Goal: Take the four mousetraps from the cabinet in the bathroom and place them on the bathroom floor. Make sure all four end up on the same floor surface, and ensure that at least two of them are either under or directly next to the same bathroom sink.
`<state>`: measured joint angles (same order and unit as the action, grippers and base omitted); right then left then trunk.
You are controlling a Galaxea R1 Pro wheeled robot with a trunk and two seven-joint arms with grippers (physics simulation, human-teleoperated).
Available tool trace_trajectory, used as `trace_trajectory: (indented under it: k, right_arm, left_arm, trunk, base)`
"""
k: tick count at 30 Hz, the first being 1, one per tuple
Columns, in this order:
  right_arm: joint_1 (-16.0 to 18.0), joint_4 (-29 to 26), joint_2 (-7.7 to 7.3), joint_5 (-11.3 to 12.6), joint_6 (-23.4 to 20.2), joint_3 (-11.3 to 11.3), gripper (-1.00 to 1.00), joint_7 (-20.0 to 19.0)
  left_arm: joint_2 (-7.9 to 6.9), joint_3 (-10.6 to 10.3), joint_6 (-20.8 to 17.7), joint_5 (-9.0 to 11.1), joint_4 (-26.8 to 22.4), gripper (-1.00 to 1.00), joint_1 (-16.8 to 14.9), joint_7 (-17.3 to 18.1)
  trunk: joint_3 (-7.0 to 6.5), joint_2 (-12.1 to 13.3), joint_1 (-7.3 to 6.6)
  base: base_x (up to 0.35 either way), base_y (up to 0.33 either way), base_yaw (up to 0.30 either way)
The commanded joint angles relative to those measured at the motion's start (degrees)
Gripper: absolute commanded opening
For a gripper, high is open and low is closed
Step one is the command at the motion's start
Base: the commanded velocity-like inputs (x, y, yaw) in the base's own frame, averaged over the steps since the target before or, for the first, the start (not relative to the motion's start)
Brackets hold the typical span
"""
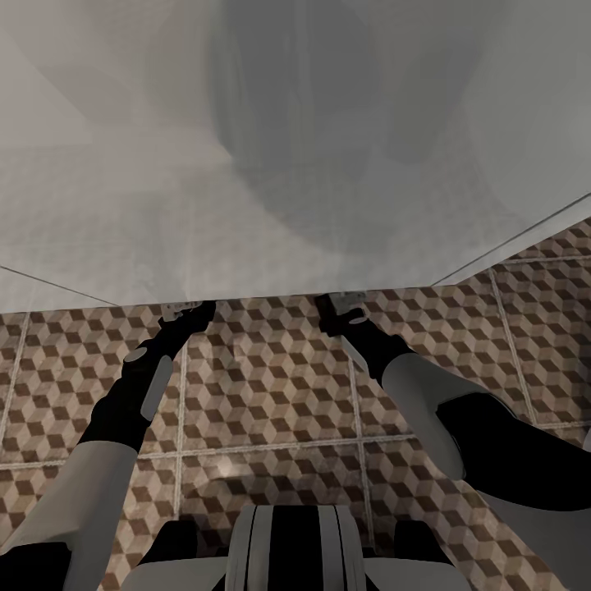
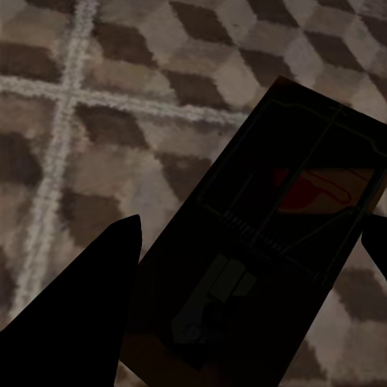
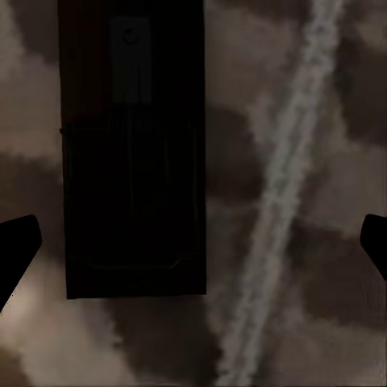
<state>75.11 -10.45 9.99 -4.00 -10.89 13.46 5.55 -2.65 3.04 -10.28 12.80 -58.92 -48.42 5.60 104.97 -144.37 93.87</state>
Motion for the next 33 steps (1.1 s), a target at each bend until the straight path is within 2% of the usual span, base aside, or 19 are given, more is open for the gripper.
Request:
trace_trajectory:
  k: [1, 33]
  right_arm:
    - [0.0, -0.1, 0.01, -0.4, -0.4, 0.2, 1.00, 0.2]
    - [0.0, -0.5, 0.01, -0.4, 0.0, 0.2, 1.00, -0.1]
  left_arm:
    - [0.01, 0.1, -0.4, 0.6, -0.1, -1.00, 0.0, 0.3]
    - [0.01, 0.1, -0.4, 0.6, 1.5, -1.00, 0.0, 0.3]
  trunk:
    - [0.03, 0.0, -0.01]
    - [0.03, 0.0, -0.01]
  base:
    - [0.000, 0.000, 0.000]
    - [0.000, 0.000, 0.000]
